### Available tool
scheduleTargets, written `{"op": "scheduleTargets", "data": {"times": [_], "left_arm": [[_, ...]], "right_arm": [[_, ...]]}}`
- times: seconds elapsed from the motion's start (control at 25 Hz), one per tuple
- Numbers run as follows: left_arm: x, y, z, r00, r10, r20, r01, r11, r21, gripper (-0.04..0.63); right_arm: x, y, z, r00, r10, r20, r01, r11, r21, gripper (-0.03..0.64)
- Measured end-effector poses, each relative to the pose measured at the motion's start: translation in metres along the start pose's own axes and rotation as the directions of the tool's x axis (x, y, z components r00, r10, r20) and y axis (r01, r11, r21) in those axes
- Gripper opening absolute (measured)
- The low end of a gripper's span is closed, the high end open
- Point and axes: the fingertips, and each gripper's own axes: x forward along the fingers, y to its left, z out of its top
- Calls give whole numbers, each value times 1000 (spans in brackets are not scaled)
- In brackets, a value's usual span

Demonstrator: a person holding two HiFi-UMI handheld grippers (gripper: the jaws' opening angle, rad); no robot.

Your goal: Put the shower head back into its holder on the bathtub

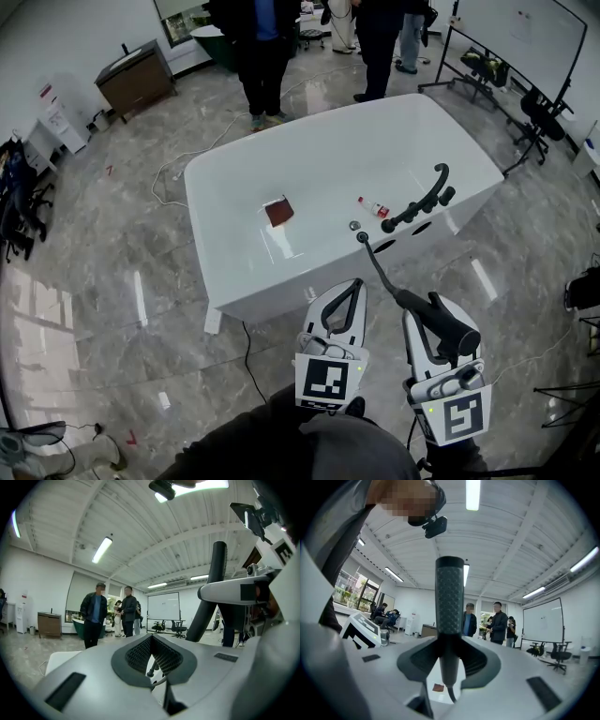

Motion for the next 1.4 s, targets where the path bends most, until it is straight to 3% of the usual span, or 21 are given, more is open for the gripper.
{"op": "scheduleTargets", "data": {"times": [0.24,0.52,1.08,1.4], "left_arm": [[11,18,-8,999,-36,7,36,999,-22,3],[21,32,-8,999,-49,-7,48,998,-41,3],[53,18,-6,999,-2,-51,3,1000,12,3],[77,-1,-6,997,37,-73,-34,998,44,3]], "right_arm": [[23,-1,4,999,-38,1,38,999,8,141],[46,2,14,1000,-25,4,25,1000,-6,141],[48,-36,10,998,15,66,-17,999,30,141],[43,-65,-7,997,50,51,-52,997,49,141]]}}
